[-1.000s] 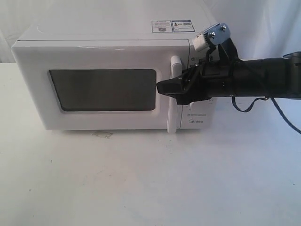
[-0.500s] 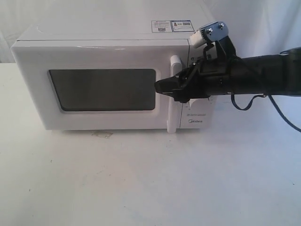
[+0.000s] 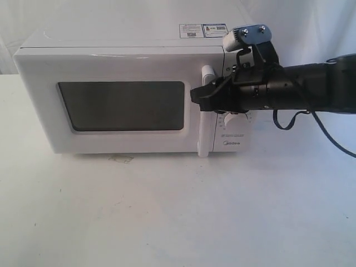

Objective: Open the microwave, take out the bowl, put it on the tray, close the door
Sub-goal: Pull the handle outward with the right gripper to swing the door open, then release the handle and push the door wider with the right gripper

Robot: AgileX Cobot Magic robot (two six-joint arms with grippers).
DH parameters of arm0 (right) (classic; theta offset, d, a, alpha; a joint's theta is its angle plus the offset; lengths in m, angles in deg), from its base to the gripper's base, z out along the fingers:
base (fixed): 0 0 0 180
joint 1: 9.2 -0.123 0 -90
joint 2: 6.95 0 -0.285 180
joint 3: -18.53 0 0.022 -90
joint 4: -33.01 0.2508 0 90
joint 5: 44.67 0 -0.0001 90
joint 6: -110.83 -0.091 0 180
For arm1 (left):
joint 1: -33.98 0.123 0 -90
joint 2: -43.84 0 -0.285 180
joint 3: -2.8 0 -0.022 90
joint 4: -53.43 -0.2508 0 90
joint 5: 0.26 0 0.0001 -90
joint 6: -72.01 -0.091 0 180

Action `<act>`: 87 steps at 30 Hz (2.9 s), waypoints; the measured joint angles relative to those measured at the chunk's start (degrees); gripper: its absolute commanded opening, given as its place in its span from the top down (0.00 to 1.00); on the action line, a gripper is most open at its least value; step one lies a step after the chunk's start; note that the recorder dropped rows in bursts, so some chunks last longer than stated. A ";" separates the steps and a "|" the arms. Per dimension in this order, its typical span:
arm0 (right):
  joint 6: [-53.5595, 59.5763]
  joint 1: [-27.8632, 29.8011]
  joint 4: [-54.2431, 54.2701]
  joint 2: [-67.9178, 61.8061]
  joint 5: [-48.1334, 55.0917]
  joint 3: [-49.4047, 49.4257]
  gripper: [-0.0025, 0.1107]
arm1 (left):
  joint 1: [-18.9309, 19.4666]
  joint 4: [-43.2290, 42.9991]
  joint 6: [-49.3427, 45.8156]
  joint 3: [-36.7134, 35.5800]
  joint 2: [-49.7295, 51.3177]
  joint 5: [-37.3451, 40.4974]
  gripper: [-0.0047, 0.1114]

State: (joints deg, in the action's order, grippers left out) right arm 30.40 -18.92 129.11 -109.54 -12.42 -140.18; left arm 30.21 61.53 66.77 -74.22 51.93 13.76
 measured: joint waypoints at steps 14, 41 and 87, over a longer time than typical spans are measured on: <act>0.54 0.11 0.57 0.03 1.92 0.10 0.98 | 0.00 0.00 0.00 0.00 0.00 0.00 0.96; 11.71 2.95 -9.87 2.13 23.73 3.59 0.95 | 0.00 0.00 0.00 0.00 0.00 0.00 0.96; 15.28 1.17 3.75 15.59 -2.33 14.97 0.98 | 0.00 0.00 0.00 0.00 0.00 0.00 0.96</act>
State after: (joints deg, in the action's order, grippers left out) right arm 45.67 -17.75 132.86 -93.95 -14.75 -125.21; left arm 30.21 61.53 66.77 -74.22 51.93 13.76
